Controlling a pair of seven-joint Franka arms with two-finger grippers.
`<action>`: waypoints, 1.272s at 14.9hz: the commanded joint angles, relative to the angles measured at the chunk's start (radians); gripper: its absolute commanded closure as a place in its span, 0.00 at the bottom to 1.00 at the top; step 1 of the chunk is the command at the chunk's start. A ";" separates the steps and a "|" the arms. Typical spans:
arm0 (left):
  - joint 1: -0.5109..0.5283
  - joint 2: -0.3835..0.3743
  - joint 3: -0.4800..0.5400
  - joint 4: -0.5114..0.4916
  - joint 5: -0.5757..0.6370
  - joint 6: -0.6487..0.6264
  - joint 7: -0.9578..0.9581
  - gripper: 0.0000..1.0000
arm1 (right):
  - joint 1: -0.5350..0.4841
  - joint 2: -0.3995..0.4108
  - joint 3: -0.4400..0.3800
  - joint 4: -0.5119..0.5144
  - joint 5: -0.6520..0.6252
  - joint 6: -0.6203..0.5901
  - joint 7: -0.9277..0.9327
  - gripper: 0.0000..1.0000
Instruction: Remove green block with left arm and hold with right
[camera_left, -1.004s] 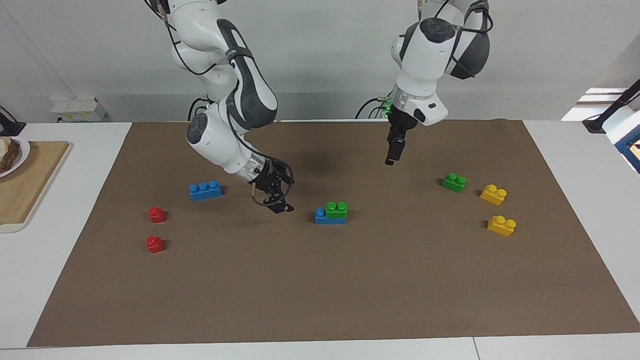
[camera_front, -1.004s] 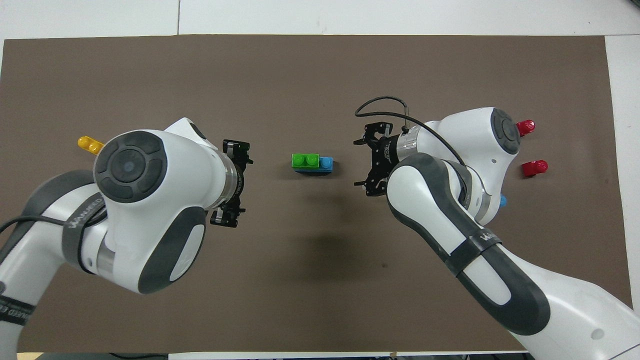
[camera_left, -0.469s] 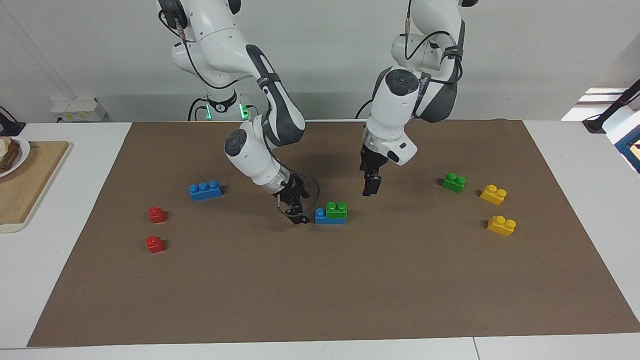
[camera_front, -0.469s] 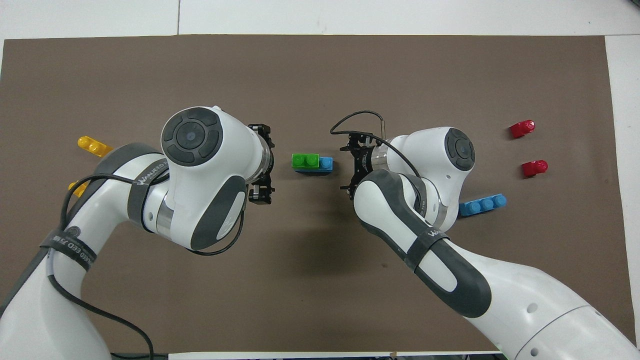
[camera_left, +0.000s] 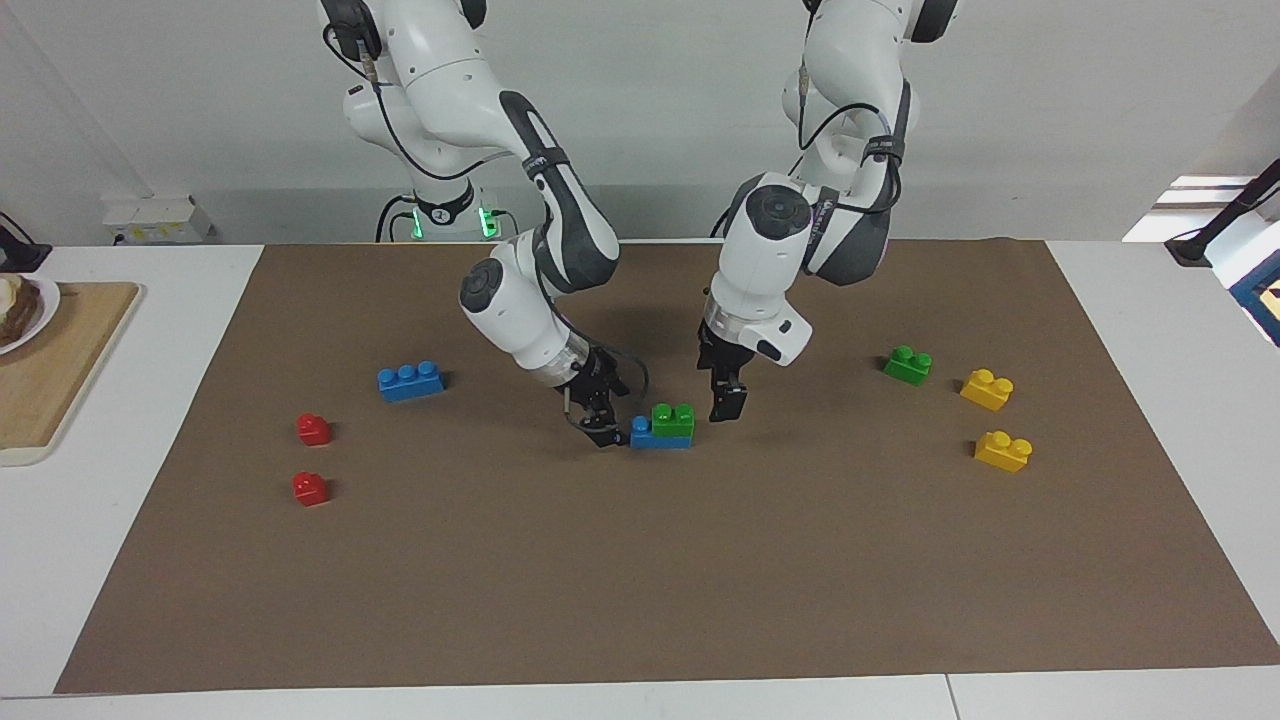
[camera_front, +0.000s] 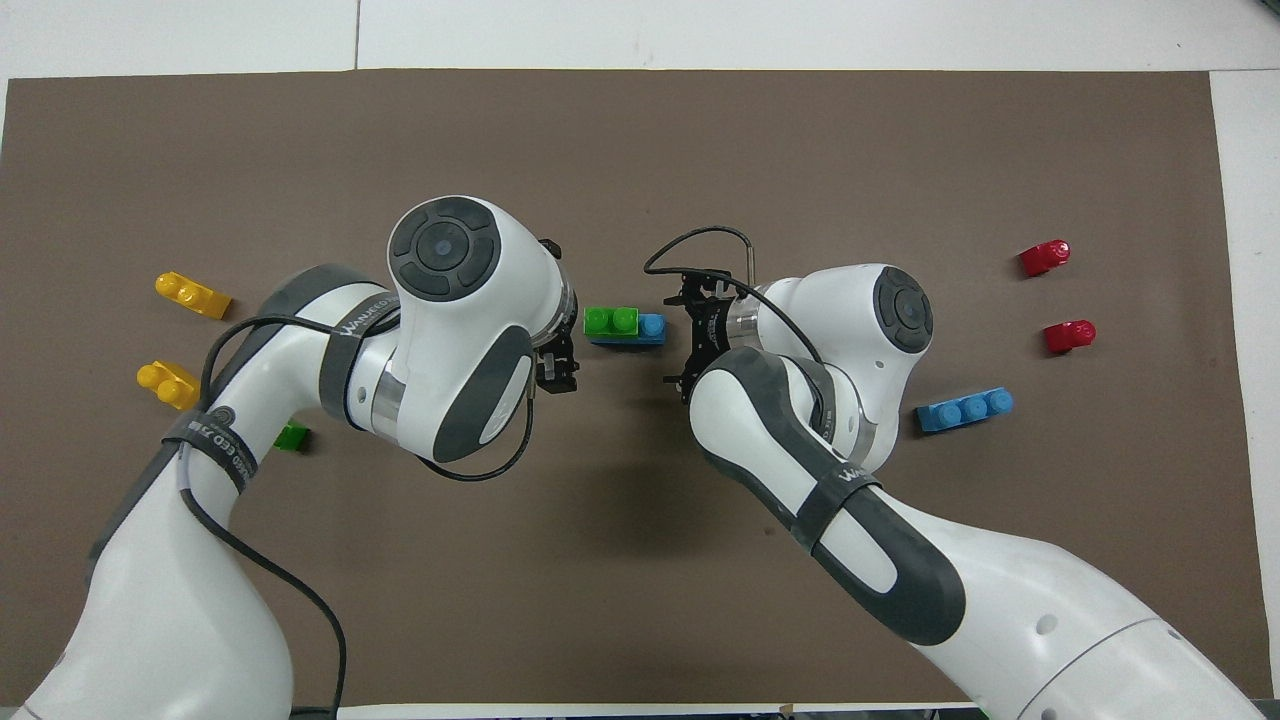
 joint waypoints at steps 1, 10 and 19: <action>-0.026 0.042 0.016 0.039 0.000 0.012 -0.028 0.00 | 0.019 0.017 0.000 0.006 0.033 0.028 -0.023 0.01; -0.053 0.067 0.017 0.036 0.014 0.057 -0.114 0.00 | 0.036 0.060 0.000 0.023 0.033 0.080 -0.025 0.02; -0.089 0.090 0.020 0.025 0.049 0.092 -0.166 0.00 | 0.036 0.096 0.000 0.054 0.033 0.103 -0.028 0.02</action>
